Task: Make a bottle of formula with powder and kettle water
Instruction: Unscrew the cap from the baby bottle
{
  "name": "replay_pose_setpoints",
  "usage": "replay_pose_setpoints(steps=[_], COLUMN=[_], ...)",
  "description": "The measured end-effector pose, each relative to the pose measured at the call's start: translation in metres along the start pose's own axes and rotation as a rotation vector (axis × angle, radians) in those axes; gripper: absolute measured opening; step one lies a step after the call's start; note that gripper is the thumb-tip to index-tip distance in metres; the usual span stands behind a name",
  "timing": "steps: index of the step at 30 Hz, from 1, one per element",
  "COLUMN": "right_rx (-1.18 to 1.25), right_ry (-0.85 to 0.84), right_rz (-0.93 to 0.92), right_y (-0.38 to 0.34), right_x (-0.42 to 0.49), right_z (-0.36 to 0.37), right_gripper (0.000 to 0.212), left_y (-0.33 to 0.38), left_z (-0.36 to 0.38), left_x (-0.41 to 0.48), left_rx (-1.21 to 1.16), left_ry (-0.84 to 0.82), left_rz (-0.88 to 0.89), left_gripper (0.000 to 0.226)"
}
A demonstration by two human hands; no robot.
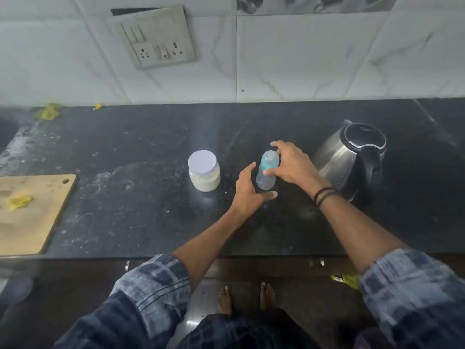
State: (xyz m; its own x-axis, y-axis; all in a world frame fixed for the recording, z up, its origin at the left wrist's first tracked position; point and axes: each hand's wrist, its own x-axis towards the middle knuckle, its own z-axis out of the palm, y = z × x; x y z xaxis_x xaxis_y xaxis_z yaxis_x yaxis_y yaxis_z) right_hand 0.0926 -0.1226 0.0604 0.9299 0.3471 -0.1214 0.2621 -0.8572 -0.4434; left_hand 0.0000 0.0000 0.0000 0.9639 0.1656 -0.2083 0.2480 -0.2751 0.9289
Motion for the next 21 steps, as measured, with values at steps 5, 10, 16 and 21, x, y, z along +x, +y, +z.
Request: replay_pose_setpoints(steps=[5, 10, 16, 21], right_rx=[-0.12, -0.174, -0.198, -0.209], right_ry=[-0.085, -0.112, -0.162, -0.13], right_rz=[-0.055, -0.103, -0.183, -0.187], right_y=[0.002, 0.007, 0.009, 0.007], right_x=[0.013, 0.021, 0.026, 0.029], right_z=[-0.002, -0.005, -0.006, -0.006], right_gripper=[0.063, 0.053, 0.059, 0.055], left_y=[0.01, 0.01, -0.001, -0.006], left_z=[0.008, 0.016, 0.026, 0.023], left_x=[0.018, 0.032, 0.043, 0.047], left_rx=[-0.054, -0.015, 0.075, 0.127], left_ry=[0.055, 0.079, 0.14, 0.112], left_rz=[-0.085, -0.065, -0.04, 0.022], left_gripper=[0.097, 0.091, 0.066, 0.065])
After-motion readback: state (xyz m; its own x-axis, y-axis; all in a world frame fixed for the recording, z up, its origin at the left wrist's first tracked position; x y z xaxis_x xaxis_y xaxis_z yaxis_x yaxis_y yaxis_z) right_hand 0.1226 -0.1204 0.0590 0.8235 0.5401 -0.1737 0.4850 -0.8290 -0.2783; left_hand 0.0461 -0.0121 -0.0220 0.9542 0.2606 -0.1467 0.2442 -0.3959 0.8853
